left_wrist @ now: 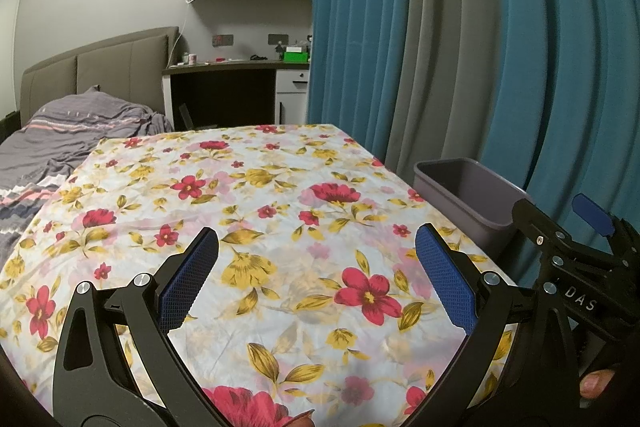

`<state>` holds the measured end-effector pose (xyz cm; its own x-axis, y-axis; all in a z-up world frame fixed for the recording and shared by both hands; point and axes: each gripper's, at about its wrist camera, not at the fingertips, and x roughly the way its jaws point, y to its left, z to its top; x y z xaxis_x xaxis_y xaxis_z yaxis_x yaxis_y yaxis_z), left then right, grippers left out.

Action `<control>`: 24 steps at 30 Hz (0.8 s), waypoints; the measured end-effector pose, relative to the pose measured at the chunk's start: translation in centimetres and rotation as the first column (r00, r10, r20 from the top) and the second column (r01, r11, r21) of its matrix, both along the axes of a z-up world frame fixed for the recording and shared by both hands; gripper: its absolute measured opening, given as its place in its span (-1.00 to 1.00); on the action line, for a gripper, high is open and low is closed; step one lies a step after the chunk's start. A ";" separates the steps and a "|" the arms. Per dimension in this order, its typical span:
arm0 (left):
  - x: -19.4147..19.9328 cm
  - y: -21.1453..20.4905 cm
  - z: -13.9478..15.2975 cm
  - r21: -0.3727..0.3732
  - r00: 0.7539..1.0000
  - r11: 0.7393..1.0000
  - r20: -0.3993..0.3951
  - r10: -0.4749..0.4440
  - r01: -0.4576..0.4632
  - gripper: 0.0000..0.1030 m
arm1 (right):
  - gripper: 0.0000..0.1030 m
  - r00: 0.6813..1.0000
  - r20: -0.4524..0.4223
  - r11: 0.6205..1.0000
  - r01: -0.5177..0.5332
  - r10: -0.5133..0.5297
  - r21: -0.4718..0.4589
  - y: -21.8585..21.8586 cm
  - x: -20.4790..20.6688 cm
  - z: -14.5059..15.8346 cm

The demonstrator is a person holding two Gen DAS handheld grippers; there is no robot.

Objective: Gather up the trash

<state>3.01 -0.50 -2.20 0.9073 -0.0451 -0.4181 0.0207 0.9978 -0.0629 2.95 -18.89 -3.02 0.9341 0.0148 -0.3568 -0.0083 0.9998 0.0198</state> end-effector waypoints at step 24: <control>-0.7 0.0 0.0 0.011 0.998 0.999 0.044 -0.051 0.050 0.71 | 0.89 1.000 -0.003 1.000 -0.004 0.004 0.002 0.0 0.1 0.0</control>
<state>2.32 -0.53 -2.24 0.9217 -0.0877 -0.3779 0.0737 0.9960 -0.0513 3.03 -18.88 -3.05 0.9330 0.0189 -0.3593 -0.0120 0.9997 0.0214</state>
